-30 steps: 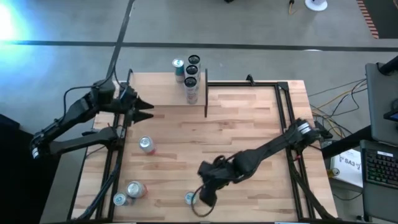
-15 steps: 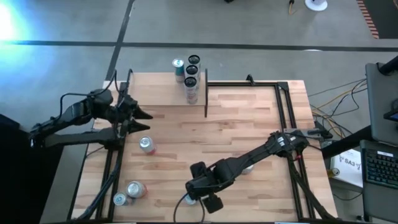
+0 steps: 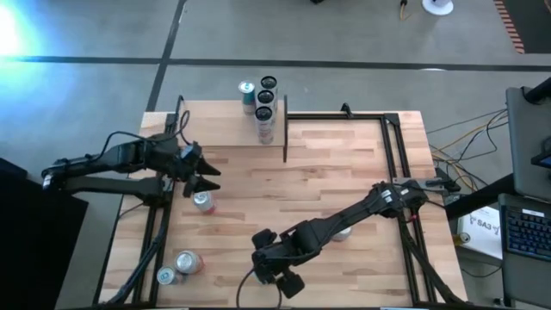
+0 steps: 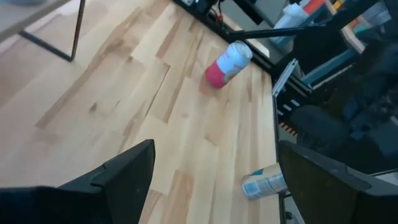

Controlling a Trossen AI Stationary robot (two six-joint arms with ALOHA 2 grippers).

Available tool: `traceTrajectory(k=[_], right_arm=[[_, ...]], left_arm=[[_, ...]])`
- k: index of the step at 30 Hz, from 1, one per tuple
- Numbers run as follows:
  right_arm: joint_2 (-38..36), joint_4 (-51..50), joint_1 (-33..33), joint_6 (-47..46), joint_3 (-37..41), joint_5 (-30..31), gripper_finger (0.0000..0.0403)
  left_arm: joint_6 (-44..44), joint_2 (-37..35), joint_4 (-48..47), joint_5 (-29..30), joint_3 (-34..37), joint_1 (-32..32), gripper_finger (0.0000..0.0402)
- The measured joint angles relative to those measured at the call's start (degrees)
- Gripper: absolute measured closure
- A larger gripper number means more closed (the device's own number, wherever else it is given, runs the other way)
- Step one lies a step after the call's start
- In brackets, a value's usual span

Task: Place canned beverage on shelf
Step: Put the right blue soda can on the shelf aligned with the other blue soda can

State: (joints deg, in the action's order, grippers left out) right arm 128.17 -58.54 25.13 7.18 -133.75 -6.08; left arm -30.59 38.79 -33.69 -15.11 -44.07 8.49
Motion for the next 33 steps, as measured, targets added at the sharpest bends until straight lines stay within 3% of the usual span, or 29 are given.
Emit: traceTrajectory(k=[12, 19, 23, 28, 33], right_arm=[[4.08, 2.23, -0.93, 2.84, 0.07, -3.55, 0.0082], [4.27, 2.9, -1.82, 2.64, 0.44, -6.11, 0.0141], [4.27, 3.99, -2.18, 0.86, 0.63, -6.0, 0.0177], [4.27, 3.72, -2.63, -2.28, 0.46, -5.84, 0.0177], [2.53, -0.58, -3.4, -10.73, 0.11, -1.19, 0.0177]], left_arm=[[-5.68, 1.69, 0.91, 2.7, -0.13, -1.45, 0.0091], [-6.47, 1.02, 1.11, 3.48, -0.13, -1.97, 0.0091], [-6.13, 0.91, 1.11, 4.94, -0.13, -1.97, 0.0091], [-6.09, 0.97, 1.11, 5.58, -0.13, -1.95, 0.0091], [-6.15, 0.82, 1.07, 4.15, -0.13, -3.54, 0.0091]])
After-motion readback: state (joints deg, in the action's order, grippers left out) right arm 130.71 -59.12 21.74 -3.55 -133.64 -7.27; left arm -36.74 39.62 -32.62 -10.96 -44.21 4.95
